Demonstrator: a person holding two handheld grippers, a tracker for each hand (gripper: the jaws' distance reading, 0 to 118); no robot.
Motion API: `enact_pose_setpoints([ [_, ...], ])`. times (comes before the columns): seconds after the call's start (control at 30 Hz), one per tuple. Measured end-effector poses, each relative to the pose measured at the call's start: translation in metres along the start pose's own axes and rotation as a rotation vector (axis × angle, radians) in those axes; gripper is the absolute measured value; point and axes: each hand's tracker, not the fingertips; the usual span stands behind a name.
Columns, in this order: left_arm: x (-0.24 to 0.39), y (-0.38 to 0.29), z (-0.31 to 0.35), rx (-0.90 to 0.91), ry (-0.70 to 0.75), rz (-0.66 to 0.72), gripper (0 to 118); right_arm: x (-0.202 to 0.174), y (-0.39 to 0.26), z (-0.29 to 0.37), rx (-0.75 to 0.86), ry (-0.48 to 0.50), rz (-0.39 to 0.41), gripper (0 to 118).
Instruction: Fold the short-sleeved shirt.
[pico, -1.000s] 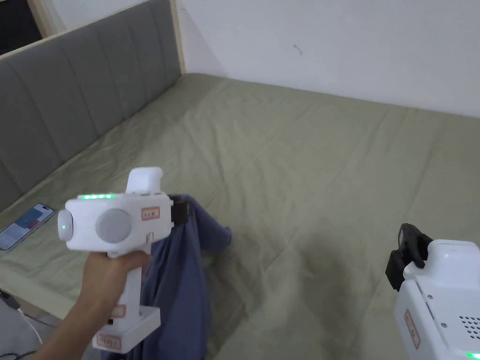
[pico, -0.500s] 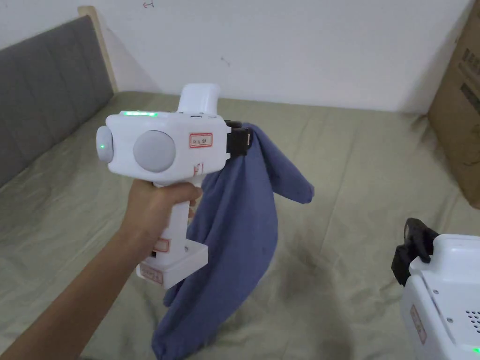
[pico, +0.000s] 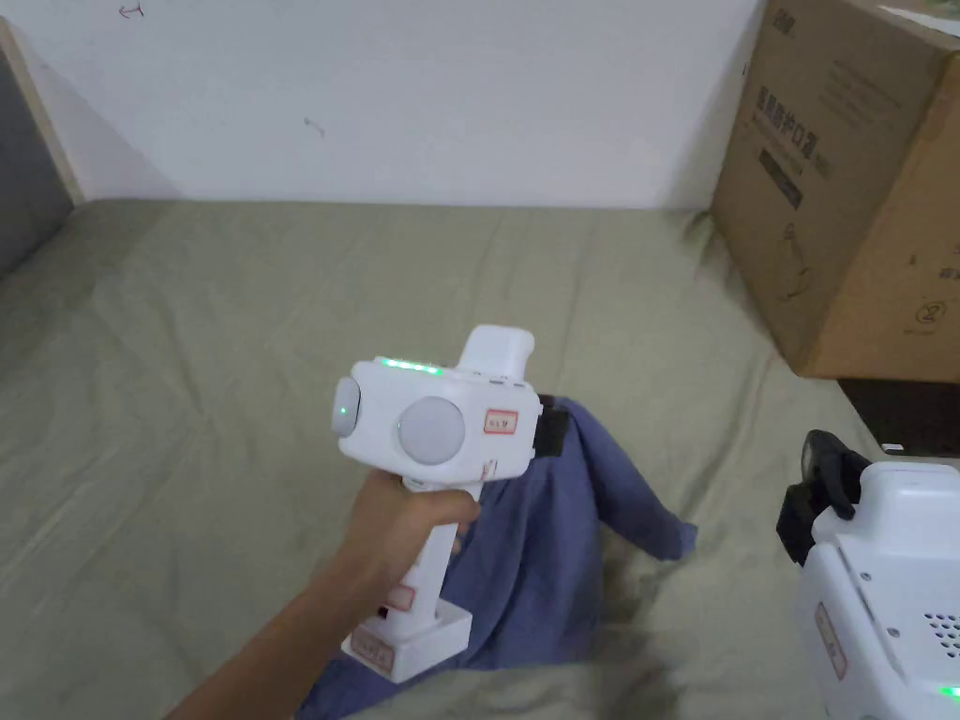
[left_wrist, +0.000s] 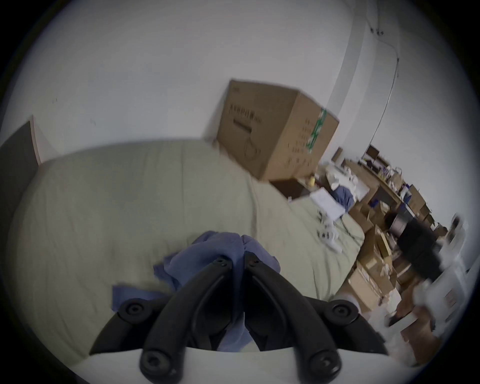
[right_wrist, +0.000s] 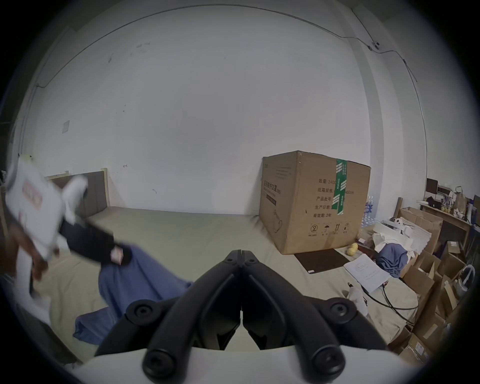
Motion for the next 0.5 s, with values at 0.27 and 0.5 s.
enact_pose_setpoints([
  [0.27,-0.027,-0.104,-0.071,-0.284,0.065,0.076,7,-0.003,-0.010,-0.002,-0.030,-0.002,-0.035,0],
  [0.5,-0.036,-0.136,-0.095,-0.354,0.205,0.035,18,-0.008,-0.016,-0.003,-0.048,0.016,-0.026,0],
])
